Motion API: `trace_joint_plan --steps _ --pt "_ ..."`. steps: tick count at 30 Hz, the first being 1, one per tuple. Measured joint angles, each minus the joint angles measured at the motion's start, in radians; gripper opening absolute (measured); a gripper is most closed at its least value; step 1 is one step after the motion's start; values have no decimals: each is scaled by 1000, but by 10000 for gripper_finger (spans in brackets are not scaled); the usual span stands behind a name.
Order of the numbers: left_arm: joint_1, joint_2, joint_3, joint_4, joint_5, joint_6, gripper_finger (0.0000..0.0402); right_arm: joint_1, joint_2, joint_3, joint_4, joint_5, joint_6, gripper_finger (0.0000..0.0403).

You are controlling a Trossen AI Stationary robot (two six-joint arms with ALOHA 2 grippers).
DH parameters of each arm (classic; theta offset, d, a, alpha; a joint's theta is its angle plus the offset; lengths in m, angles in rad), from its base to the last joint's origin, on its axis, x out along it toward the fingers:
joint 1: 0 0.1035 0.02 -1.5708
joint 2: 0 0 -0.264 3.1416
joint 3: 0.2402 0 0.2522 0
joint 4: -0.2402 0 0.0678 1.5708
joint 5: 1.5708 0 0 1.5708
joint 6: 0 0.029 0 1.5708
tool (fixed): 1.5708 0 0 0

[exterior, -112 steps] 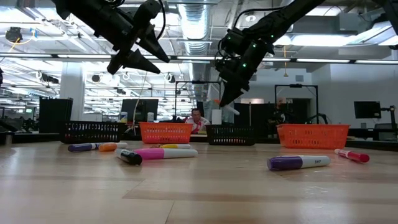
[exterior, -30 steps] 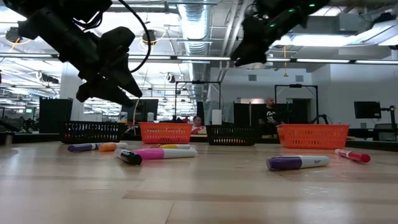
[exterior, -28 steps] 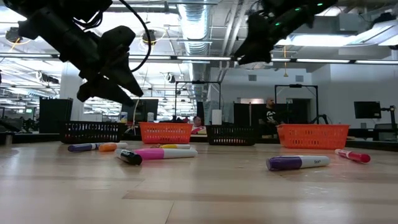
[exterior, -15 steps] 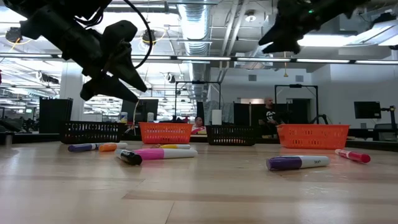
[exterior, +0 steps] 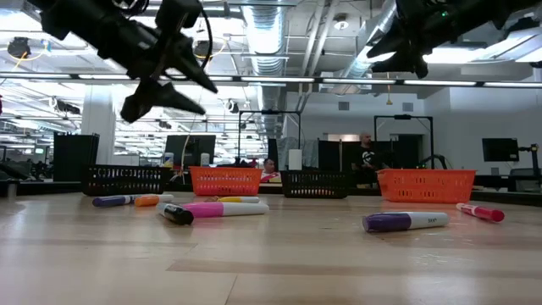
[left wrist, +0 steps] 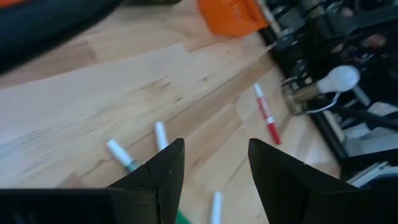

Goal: Pick & Place Markers
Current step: Put the small orange highlighter pen into the right black bin

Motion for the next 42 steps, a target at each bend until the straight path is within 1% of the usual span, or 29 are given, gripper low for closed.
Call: trace_joint_plan --steps 4,12,16,19,22,26,30,33,38,42 --pt "0 0 15 6 -43 0 176 0 2 -15 22 0 3 208" --pt "0 0 15 31 -46 5 176 0 2 -22 60 -2 22 208" --pt "0 0 16 48 -74 -68 176 0 2 -22 59 -4 28 208" --pt "0 0 16 48 -48 -78 176 0 2 -22 59 -4 28 209" --pt "0 0 20 46 -44 -109 176 0 2 -22 59 -4 27 210" --pt "0 12 86 47 -44 -90 176 0 2 -22 59 -4 23 208" --pt "4 61 185 -82 -57 -88 176 0 2 -22 59 -3 22 208" --pt "13 132 263 -213 -66 -97 176 0 2 -22 59 -3 19 210" --pt "57 264 368 -408 0 -193 176 0 2 -22 59 -3 -7 208" --pt "83 334 400 -489 70 -274 176 0 2 -22 59 -3 -8 207"
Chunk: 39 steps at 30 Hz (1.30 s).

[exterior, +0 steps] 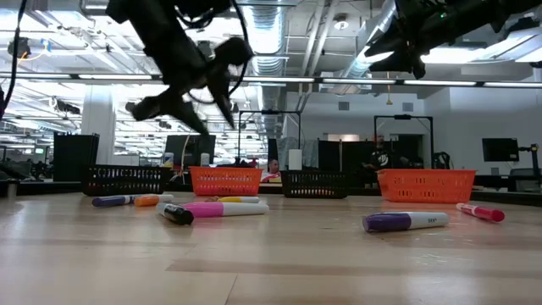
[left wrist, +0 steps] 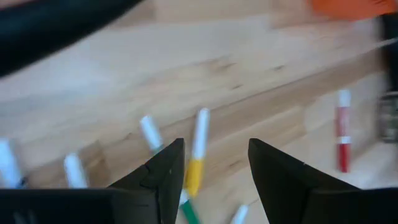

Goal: Pick & Place Markers
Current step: Put the small orange highlighter pen into the right black bin

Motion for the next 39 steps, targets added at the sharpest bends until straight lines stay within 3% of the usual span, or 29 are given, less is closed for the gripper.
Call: trace_joint_plan --steps 10,19,39 --pt "2 86 3 -110 48 -161 176 0 0 0 0 0 -2 208" --pt "-39 91 3 -241 75 -288 176 0 0 0 0 0 -2 210" --pt "-21 106 -38 -237 103 -286 176 0 0 0 0 0 -18 208"
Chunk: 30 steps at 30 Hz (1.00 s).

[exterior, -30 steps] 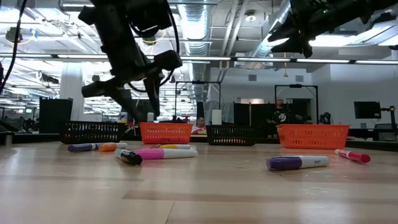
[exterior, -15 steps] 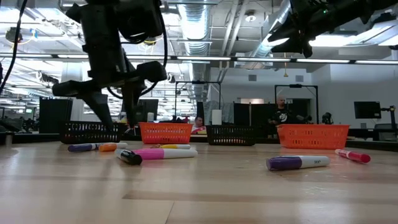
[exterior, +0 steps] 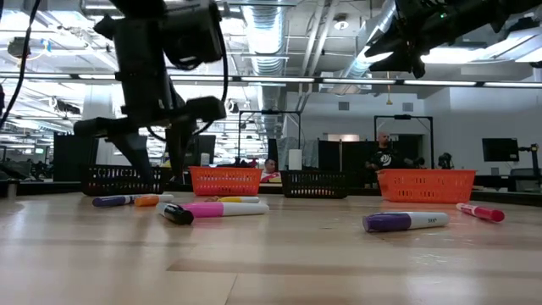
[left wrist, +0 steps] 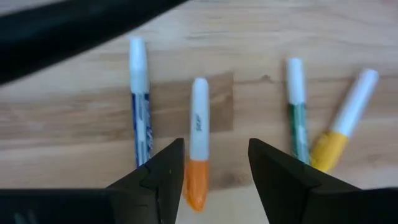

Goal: Pick & Place Markers
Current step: Put the small orange highlighter pen into the right black bin

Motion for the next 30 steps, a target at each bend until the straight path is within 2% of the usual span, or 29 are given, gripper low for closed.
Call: trace_joint_plan --steps 10,30 --pt "3 98 2 31 40 5 176 0 0 0 0 0 0 210" --pt "-1 107 1 41 -4 -2 176 0 0 0 0 0 0 210"
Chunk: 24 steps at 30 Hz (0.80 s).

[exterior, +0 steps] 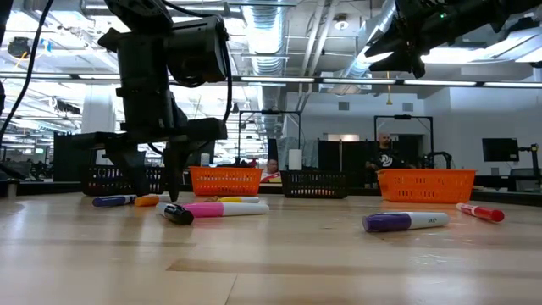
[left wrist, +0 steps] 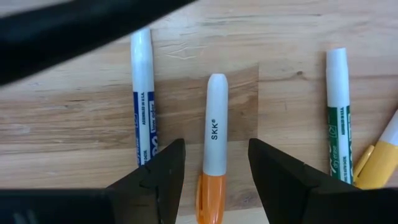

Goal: Pick & Place Markers
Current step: Put the small orange highlighter pen into the right black bin

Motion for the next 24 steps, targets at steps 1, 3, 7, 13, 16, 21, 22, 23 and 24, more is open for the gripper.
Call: trace_joint_plan --steps 1,3,7,13,16,21,22,23,24 --pt "0 0 0 0 -1 0 176 0 0 0 0 0 0 210" --pt "0 0 0 1 -2 0 176 0 0 0 0 0 0 210" --pt "0 1 -1 2 3 0 176 0 0 0 0 0 0 210" --pt "1 1 -2 -2 7 0 148 0 0 0 0 0 0 210" --pt "1 1 -3 -7 7 0 118 0 0 0 0 0 0 210" --pt "2 5 -1 50 10 2 61 0 0 0 0 1 0 210" --pt "2 5 -2 56 6 2 51 0 0 0 0 0 0 210" --pt "2 5 -3 69 -2 2 42 0 0 0 0 0 0 210" --pt "2 5 -3 87 -6 2 35 0 0 0 0 0 0 210"
